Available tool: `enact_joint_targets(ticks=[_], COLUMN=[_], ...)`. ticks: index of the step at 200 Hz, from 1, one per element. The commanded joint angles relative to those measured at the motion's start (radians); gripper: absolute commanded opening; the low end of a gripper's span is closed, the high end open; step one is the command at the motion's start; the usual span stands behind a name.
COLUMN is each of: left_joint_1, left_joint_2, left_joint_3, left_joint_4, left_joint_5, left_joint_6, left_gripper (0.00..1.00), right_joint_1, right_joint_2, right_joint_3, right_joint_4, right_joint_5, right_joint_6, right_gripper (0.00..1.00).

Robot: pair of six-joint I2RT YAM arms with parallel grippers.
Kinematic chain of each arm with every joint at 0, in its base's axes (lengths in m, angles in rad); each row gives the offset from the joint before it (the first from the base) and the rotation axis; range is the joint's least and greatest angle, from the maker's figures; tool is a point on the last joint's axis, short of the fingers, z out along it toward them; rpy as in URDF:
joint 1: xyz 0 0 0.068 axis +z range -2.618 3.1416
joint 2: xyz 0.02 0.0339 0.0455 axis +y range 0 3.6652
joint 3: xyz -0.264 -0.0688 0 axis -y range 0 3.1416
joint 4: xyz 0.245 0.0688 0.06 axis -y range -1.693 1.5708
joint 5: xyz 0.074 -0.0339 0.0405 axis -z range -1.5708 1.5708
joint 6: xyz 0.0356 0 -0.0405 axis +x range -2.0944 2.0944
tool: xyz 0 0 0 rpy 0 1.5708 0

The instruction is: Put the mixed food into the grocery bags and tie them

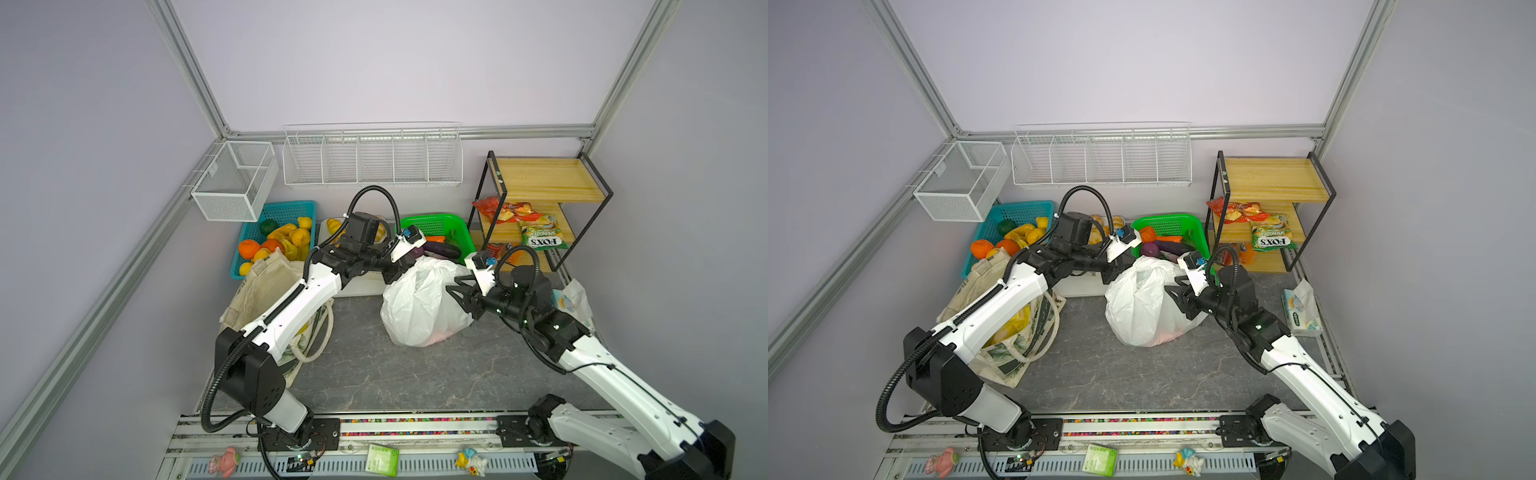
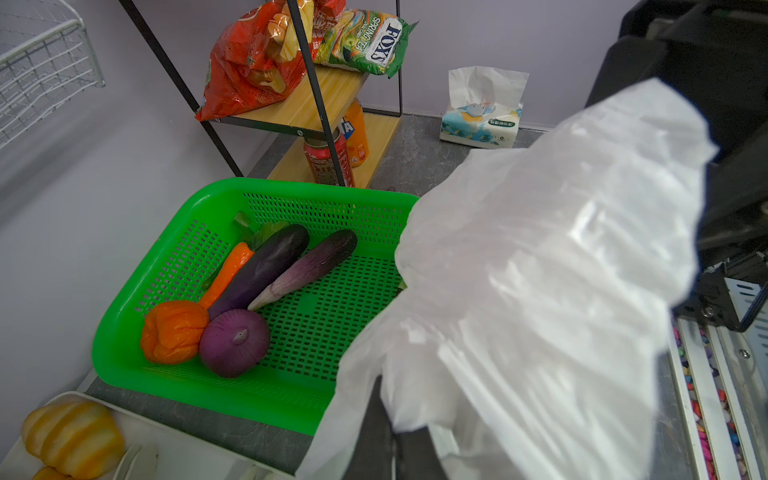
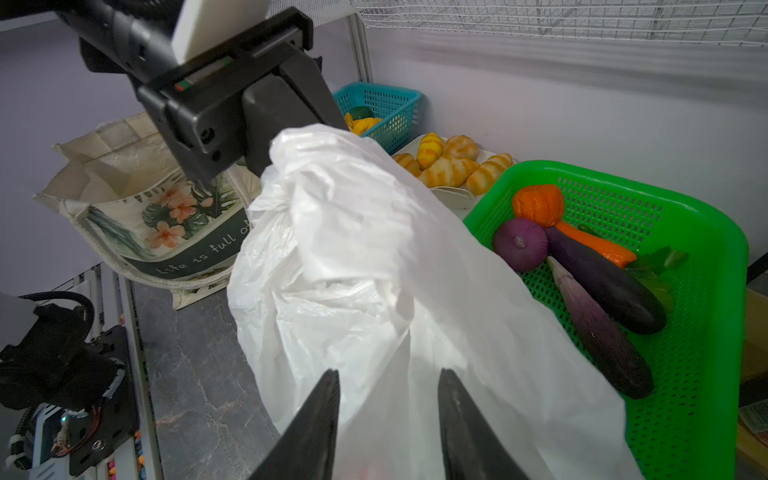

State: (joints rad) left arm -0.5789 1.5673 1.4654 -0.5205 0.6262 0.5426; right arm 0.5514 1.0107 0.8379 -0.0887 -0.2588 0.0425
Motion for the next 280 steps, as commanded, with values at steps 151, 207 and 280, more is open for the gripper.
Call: enact_joint_targets(ticks=[151,207,280], left_joint_1=[-0.006,-0.006,-0.006], left_joint_2=[0.01,0.01,0.007], left_joint_3=[-0.002,-0.003,-0.004], left_joint_4=[-0.001,0.0,0.005], left_joint_5=[0.013,0.017,0.02], left_joint_6=[0.023,0.022,0.015], left_gripper=[0.0,0.0,0.0], right_joint_1=[-0.035,-0.037,-0.037], right_joint_2=[0.108,0.097,0.092], right_joint_3=[0.163,0.127,0.082], right_joint_4=[0.054,0.082,0.096], right_joint_5=[-0.065,-0.093,-0.087], right_joint_6=[-0.155,-0.172,-0.158], right_gripper=[0.37,0.33,0.19])
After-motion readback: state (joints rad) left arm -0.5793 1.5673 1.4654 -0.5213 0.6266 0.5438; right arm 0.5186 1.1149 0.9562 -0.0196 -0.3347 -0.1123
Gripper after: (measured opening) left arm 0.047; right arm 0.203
